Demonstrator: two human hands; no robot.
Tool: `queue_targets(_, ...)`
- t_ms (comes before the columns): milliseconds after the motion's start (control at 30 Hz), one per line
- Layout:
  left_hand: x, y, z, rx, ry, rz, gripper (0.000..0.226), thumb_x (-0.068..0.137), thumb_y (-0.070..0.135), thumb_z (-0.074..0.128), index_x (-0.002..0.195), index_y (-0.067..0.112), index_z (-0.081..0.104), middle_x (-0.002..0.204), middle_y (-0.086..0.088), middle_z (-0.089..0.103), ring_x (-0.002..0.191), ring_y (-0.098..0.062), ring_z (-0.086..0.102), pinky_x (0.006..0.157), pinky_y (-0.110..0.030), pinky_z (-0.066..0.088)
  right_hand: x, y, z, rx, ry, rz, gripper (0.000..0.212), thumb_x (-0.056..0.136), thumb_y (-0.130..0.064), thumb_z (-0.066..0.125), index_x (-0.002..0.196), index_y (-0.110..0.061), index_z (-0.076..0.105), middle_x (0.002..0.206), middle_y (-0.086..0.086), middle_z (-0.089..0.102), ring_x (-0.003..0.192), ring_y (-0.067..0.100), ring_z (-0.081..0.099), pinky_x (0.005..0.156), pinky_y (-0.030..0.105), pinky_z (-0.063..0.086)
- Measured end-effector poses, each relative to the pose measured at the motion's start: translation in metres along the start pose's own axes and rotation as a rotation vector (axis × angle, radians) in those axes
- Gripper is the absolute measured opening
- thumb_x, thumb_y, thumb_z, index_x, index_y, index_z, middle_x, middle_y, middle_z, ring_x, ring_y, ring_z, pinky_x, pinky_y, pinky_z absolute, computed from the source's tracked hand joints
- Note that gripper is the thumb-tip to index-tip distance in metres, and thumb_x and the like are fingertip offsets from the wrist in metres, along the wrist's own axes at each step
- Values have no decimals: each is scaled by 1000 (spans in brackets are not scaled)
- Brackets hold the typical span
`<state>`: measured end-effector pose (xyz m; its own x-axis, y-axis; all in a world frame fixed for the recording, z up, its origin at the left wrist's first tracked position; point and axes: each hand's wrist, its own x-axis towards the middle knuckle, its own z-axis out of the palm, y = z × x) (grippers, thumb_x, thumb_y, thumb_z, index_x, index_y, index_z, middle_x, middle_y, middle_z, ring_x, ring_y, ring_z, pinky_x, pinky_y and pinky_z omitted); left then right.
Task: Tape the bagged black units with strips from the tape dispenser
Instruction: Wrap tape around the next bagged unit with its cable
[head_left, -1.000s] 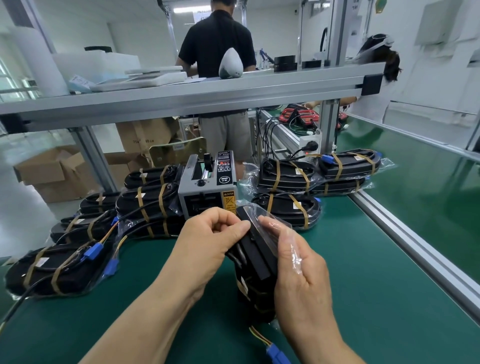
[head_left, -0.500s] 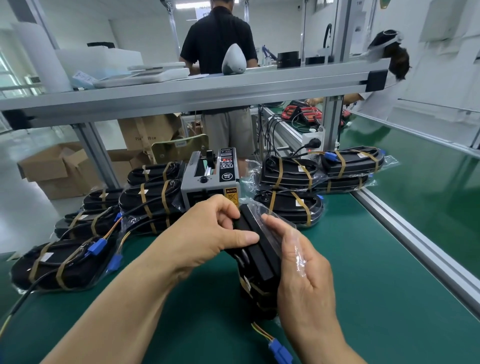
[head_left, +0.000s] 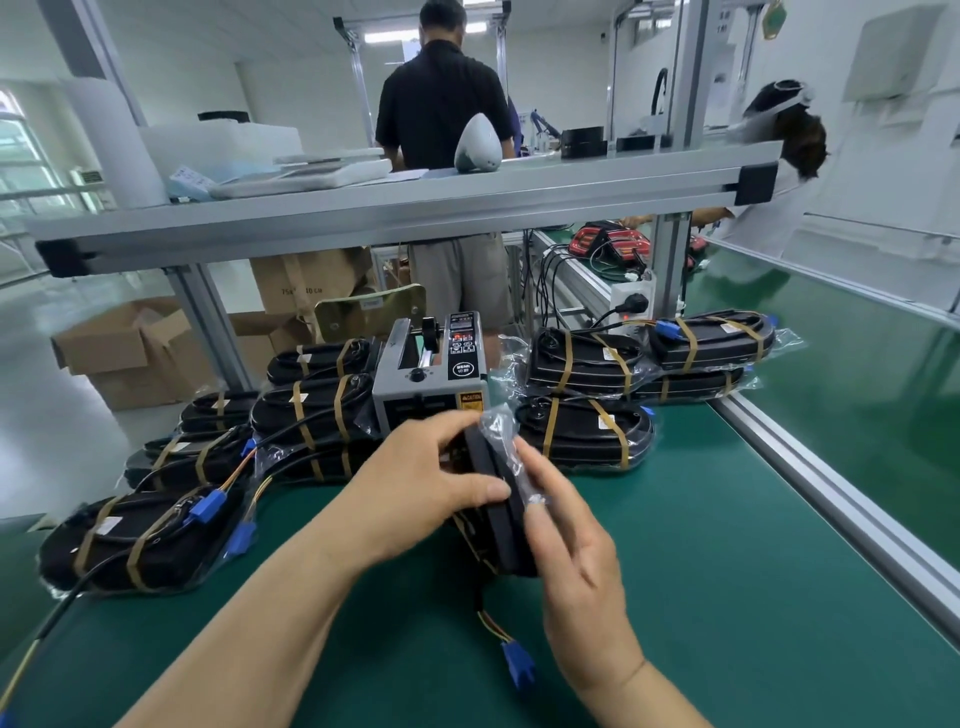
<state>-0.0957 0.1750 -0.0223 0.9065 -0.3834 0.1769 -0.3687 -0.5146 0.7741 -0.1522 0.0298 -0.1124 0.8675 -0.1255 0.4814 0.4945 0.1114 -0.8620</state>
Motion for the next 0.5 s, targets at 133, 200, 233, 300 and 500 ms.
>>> queue_targets(133, -18, -17, 16, -29, 64, -28, 78, 54, 55, 82, 127, 49, 55, 118, 27, 65, 111, 6, 60, 99, -31, 48, -20, 0, -14, -163, -86, 99, 78, 73, -42, 74, 143, -51, 42, 137, -26, 57, 127, 0, 54, 105, 24, 46)
queue_targets(200, -26, -16, 27, 18, 130, 10, 78, 53, 57, 80, 127, 56, 51, 122, 41, 55, 114, 20, 49, 96, -15, 40, -22, -8, -16, -333, 17, 147, 88, 63, -57, 72, 141, -61, 34, 136, -43, 46, 128, -16, 44, 104, 14, 39)
queue_targets(233, -30, -14, 33, 29, 163, 34, 77, 55, 53, 81, 126, 56, 52, 123, 45, 51, 116, 23, 44, 95, -11, 37, -21, -11, -16, -354, 38, 158, 86, 62, -60, 70, 141, -62, 34, 136, -48, 42, 127, -20, 41, 104, 11, 36)
queue_targets(300, -36, -11, 40, 42, 201, 79, 71, 61, 36, 83, 125, 50, 55, 126, 43, 50, 120, 20, 44, 99, -12, 37, -20, -15, -14, -290, 39, 176, 74, 67, -54, 70, 135, -58, 42, 132, -46, 47, 125, -18, 46, 105, 14, 40)
queue_targets(500, -48, -14, 55, 117, 237, 288, 67, 66, 19, 75, 128, 36, 58, 128, 32, 54, 126, 14, 43, 101, -4, 31, -17, -18, -13, -290, 111, 206, 36, 88, -43, 68, 122, -47, 59, 113, -33, 67, 109, -12, 60, 95, 13, 47)
